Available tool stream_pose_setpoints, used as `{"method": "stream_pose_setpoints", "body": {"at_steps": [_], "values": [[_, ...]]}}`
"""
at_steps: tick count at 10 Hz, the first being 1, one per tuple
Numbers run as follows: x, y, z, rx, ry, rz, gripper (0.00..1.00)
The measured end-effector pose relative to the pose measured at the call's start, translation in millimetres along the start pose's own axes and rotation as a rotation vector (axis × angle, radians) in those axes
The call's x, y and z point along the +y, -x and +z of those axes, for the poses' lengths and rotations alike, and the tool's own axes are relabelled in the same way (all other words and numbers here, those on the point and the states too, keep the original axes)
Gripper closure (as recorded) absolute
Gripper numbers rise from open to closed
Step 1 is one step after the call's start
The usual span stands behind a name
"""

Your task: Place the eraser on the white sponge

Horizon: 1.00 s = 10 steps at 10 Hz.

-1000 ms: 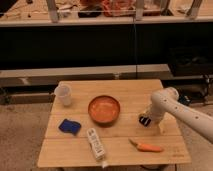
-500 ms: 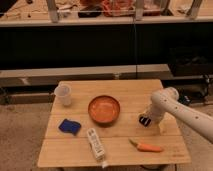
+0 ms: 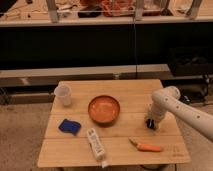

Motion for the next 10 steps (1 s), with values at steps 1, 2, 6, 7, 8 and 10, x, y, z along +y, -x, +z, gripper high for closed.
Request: {"method": "stream_pose_setpoints", "body": {"at_steps": [1, 2, 6, 7, 8, 10], "values": [[0, 1, -1, -0.001, 0.000, -0.001, 1.00], [-1, 1, -2, -0.001, 0.000, -0.002, 1.00], [-26, -17, -3, 0.053, 0.015, -0.084, 0.93], [-37, -25, -4, 0.056, 0.008, -0.108, 0.95], [-37, -31, -6, 0.051, 0.015, -0.096, 0.99], [-30, -29, -10, 0.042, 0.017, -0.067, 1.00]]}}
